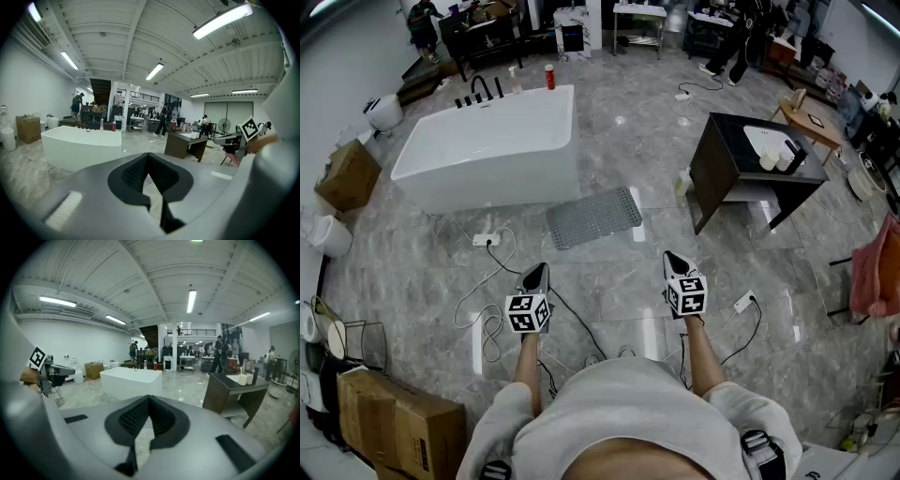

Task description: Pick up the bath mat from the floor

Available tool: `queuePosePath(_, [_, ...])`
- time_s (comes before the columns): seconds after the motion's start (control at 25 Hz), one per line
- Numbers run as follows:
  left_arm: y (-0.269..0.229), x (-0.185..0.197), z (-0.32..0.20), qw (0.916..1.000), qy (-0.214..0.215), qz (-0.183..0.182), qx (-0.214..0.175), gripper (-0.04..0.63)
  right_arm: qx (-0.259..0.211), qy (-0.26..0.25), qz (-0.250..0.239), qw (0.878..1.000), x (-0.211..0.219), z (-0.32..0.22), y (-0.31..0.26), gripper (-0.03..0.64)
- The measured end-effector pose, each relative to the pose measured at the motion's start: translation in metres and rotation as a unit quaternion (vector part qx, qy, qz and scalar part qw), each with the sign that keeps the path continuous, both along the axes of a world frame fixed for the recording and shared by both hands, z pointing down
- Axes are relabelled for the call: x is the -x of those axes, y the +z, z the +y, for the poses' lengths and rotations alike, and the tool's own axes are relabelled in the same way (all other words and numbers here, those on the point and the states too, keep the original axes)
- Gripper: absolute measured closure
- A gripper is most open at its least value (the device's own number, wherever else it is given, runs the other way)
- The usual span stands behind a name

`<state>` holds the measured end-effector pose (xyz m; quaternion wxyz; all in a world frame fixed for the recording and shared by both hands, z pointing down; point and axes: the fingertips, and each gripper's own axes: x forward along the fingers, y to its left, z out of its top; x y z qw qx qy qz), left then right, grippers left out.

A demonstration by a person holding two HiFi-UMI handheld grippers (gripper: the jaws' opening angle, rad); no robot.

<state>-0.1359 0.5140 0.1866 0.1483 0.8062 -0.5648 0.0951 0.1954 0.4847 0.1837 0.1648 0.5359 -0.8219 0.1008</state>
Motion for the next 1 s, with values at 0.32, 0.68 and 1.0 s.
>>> queuePosePath(0.32, [0.001, -0.001, -0.003, 1.0000, 0.000, 0.002, 0.003, 0.584, -0.001, -0.003, 0.001, 1.000, 0.003, -0.005, 0.000, 0.604])
queuePosePath(0.68, [0.001, -0.010, -0.003, 0.9995, 0.026, 0.019, -0.005, 0.393, -0.017, -0.021, -0.041, 0.999, 0.010, -0.007, -0.006, 0.405])
queuePosePath(1.0, [0.010, -0.021, -0.003, 0.9988, 0.039, 0.029, 0.007, 0.332, -0.037, -0.036, -0.030, 0.998, 0.014, -0.005, -0.013, 0.365])
